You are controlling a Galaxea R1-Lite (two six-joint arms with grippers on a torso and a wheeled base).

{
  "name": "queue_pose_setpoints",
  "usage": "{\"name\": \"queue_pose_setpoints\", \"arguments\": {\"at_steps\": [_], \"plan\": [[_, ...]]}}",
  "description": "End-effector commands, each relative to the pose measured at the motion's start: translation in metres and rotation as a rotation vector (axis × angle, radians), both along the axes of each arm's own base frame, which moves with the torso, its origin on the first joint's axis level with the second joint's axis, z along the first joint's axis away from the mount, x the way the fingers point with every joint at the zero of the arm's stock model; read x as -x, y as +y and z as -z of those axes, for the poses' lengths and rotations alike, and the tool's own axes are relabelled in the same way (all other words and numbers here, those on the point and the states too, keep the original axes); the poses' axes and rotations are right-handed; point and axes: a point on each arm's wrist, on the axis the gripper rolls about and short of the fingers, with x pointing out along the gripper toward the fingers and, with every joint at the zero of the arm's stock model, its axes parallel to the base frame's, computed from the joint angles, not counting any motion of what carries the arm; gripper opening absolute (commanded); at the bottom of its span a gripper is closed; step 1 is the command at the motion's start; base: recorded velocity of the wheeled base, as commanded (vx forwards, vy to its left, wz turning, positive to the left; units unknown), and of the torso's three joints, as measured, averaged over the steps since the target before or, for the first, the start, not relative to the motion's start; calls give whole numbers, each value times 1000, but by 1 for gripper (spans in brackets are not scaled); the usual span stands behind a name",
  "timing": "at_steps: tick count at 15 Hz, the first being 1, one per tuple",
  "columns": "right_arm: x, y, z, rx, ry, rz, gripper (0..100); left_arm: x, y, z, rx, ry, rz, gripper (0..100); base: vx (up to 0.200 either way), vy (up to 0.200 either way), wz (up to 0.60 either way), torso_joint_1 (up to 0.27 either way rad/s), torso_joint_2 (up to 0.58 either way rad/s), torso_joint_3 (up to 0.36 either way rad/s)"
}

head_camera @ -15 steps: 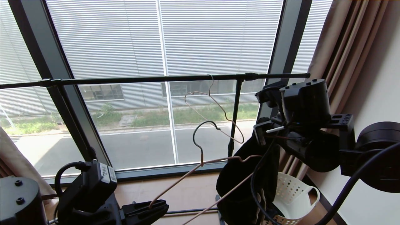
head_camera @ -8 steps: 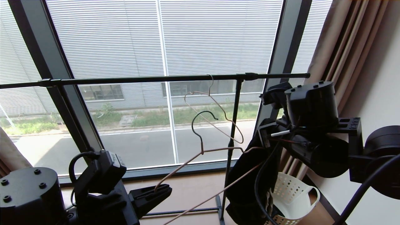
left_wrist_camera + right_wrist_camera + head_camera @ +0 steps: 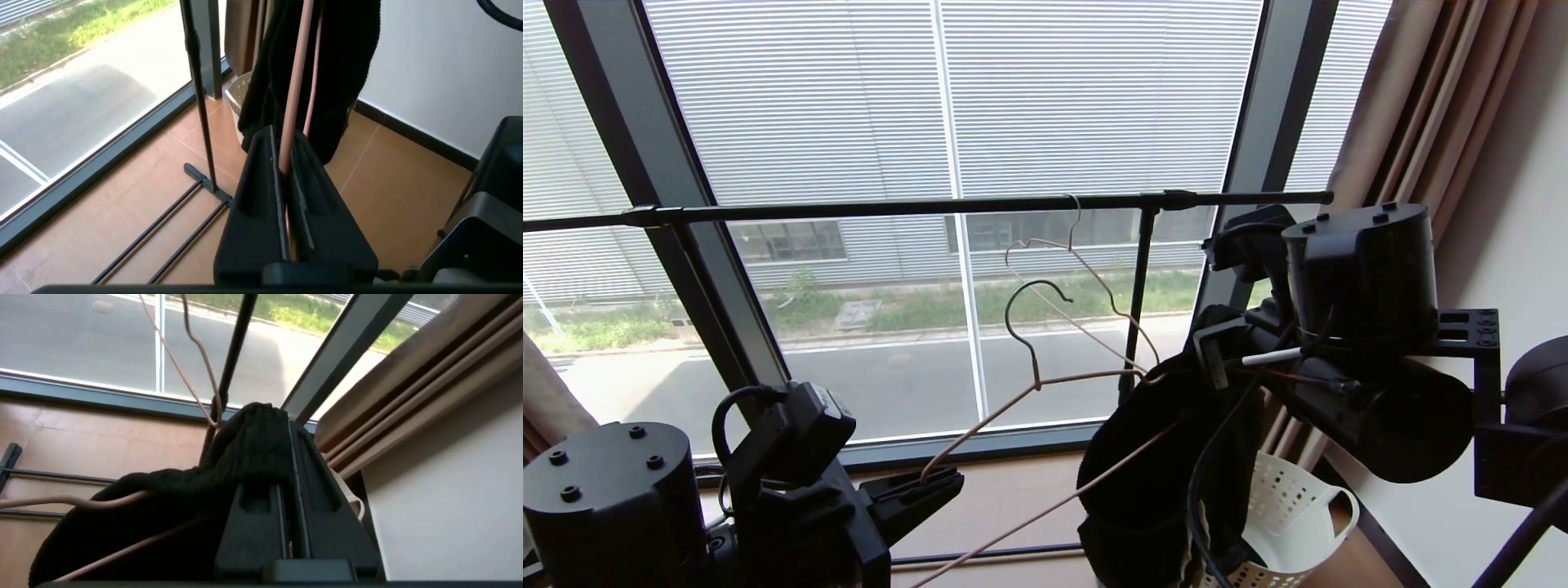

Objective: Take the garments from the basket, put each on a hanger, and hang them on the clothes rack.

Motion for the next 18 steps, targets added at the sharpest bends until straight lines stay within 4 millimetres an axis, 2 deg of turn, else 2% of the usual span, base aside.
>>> {"name": "queue_pose_setpoints", "arguments": {"at_steps": [1, 10, 15, 18], "plan": [[4, 12, 1, -1, -1, -37, 0, -1, -1, 0, 0, 0, 2, 0, 0, 0, 0, 0, 0, 0], [42, 58, -9, -27, -35, -201, 0, -2, -2, 1, 2, -3, 0, 0, 0, 0, 0, 0, 0, 0], [53, 94, -12, -49, -52, -274, 0, -7, -5, 9, 9, -10, -2, 0, 0, 0, 0, 0, 0, 0], [57, 99, -13, -57, -54, -290, 0, -7, -5, 10, 24, -30, -5, 0, 0, 0, 0, 0, 0, 0]]}}
